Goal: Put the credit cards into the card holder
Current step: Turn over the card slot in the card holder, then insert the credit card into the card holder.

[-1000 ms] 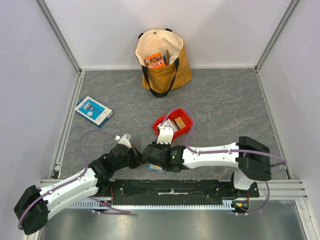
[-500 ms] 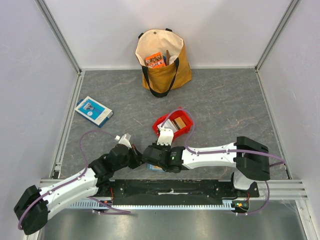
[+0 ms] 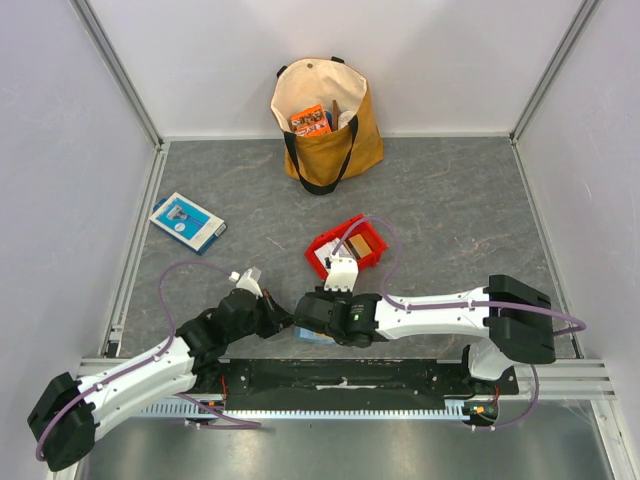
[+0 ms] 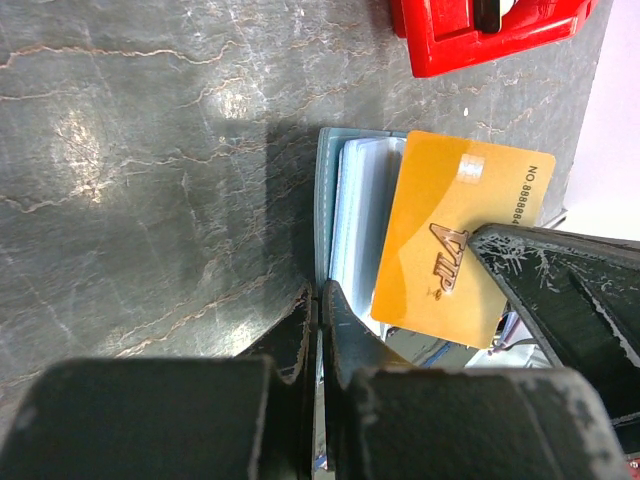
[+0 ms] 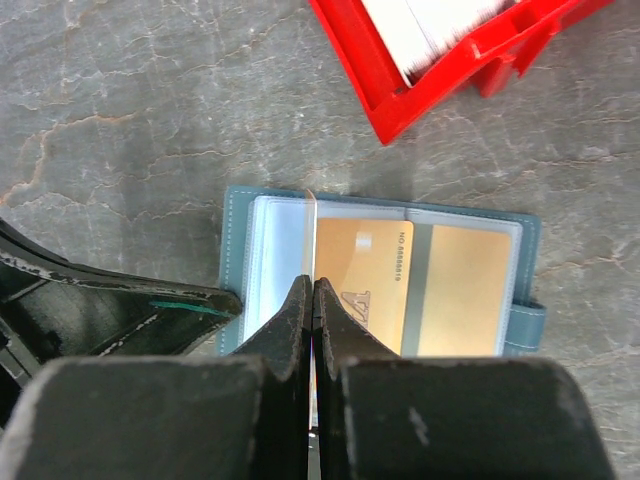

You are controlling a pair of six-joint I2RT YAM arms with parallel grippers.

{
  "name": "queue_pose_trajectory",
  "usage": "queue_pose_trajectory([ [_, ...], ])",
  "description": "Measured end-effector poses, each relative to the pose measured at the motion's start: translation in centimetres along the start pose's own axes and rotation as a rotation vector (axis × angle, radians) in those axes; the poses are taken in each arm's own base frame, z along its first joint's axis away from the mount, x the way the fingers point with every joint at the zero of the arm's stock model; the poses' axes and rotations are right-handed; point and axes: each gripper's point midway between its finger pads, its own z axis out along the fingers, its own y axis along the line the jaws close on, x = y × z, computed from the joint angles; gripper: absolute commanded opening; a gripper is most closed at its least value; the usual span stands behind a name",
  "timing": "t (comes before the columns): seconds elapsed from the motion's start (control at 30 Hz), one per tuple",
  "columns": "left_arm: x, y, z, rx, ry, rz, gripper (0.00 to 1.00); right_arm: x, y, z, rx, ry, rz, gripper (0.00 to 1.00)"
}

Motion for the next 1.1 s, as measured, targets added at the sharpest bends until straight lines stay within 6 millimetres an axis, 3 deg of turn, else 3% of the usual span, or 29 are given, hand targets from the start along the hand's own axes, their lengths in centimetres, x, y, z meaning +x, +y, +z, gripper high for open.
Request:
queue_pose_trajectory([
  [0.27, 0.0, 0.0, 0.0, 0.000, 0.000, 0.000, 0.02, -0.8, -1.5, -0.8, 0.044, -0.015, -0.023, 0.00],
  [0.5, 0.0, 0.0, 0.0, -0.001, -0.001, 0.000, 0.02, -1.3, -5.0, -2.4, 0.101, -0.008, -0.074, 0.00],
  [0.63, 0.0, 0.1, 0.0, -0.004, 0.000, 0.000, 0.02, -1.1, -6.0, -2.8, 0.061, -0.005, -0.047, 0.00],
  [1.0, 0.7, 2.7, 0.5, -0.088, 0.014, -0.003, 0.02, 2.0, -5.9, 0.0, -0.127, 0.085, 0.129, 0.00],
  [1.1, 0.8, 2.8, 0.6, -0.095, 0.013, -0.010, 0.02, 2.2, -4.7, 0.1, -0.203, 0.094, 0.180, 0.00],
])
